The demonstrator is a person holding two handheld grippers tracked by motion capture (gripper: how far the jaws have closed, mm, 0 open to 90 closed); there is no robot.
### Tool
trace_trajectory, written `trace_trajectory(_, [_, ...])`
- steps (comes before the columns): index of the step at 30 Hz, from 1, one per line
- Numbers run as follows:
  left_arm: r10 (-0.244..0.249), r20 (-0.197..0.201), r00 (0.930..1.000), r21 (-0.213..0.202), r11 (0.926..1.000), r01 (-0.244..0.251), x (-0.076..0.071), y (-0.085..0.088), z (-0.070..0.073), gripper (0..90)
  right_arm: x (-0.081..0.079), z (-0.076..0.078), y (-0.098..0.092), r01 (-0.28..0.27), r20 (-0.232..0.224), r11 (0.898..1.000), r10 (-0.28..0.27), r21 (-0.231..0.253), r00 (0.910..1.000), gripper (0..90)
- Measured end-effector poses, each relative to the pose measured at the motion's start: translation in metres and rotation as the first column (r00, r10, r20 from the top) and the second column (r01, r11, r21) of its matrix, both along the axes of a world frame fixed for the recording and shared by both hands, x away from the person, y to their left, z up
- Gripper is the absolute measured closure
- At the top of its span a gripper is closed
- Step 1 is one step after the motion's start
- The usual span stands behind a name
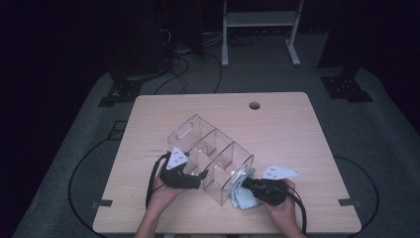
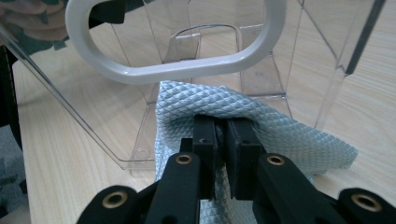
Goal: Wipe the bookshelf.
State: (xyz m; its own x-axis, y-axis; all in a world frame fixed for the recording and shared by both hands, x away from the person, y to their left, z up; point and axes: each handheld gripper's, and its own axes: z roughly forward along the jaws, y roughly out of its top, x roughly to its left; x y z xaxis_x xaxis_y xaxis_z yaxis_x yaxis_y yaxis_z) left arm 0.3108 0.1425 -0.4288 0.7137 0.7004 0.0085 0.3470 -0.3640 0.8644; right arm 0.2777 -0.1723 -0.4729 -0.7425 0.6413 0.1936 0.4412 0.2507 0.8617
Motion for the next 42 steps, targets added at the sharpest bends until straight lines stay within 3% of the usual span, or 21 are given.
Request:
trace_trajectory(6, [-0.002, 0.004, 1.0000, -0.001, 1.0000, 0.002, 0.000, -0.001, 0.000, 8.8, -0.007, 0.015, 0.003, -0.028, 0.041, 0.999, 0.029, -0.014, 0.9987, 82.6])
trace_trajectory(13, [-0.001, 0.004, 1.0000, -0.005, 1.0000, 0.001, 0.000, 0.000, -0.001, 8.9, -0.012, -0.004, 0.013, -0.058, -0.003, 0.998, 0.058, -0.026, 0.9983, 82.5])
trace_trajectory(17, [0.000, 0.004, 1.0000, -0.005, 1.0000, 0.000, 0.000, 0.000, -0.001, 8.9, -0.017, 0.014, 0.012, -0.061, 0.051, 0.998, 0.061, 0.014, 0.9969, 82.6])
trace_trajectory(19, [0.000, 0.006, 1.0000, -0.006, 1.0000, 0.000, 0.000, 0.000, -0.001, 8.9, -0.019, 0.018, 0.012, -0.057, 0.075, 0.998, 0.057, 0.009, 0.9956, 82.6])
trace_trajectory(21, [-0.002, 0.007, 1.0000, -0.004, 1.0000, 0.002, 0.000, 0.000, -0.001, 9.0, -0.018, 0.014, 0.012, -0.063, 0.048, 0.998, 0.062, 0.021, 0.9970, 82.6])
trace_trajectory(25, [0.000, 0.004, 1.0000, -0.006, 1.0000, 0.000, 0.000, 0.000, -0.001, 9.0, -0.021, 0.000, 0.022, -0.088, 0.014, 0.996, 0.088, -0.024, 0.9960, 82.5])
trace_trajectory(28, [0.001, 0.006, 1.0000, -0.006, 1.0000, -0.001, -0.001, 0.000, -0.001, 9.2, -0.025, 0.007, 0.023, -0.094, 0.035, 0.995, 0.095, -0.011, 0.9949, 82.6])
trace_trajectory(32, [0.001, 0.002, 1.0000, -0.007, 1.0000, -0.001, 0.000, 0.000, -0.001, 9.1, -0.033, 0.025, 0.024, -0.101, 0.104, 0.995, 0.101, -0.003, 0.9894, 82.6])
trace_trajectory(37, [-0.001, 0.002, 1.0000, -0.007, 1.0000, 0.001, -0.001, -0.001, -0.001, 9.1, -0.035, 0.018, 0.028, -0.121, 0.074, 0.993, 0.120, -0.002, 0.9899, 82.6])
trace_trajectory(42, [-0.005, 0.004, 1.0000, -0.002, 1.0000, 0.005, -0.001, -0.001, -0.001, 9.1, -0.040, 0.039, 0.029, -0.128, 0.137, 0.991, 0.123, 0.030, 0.9829, 82.7])
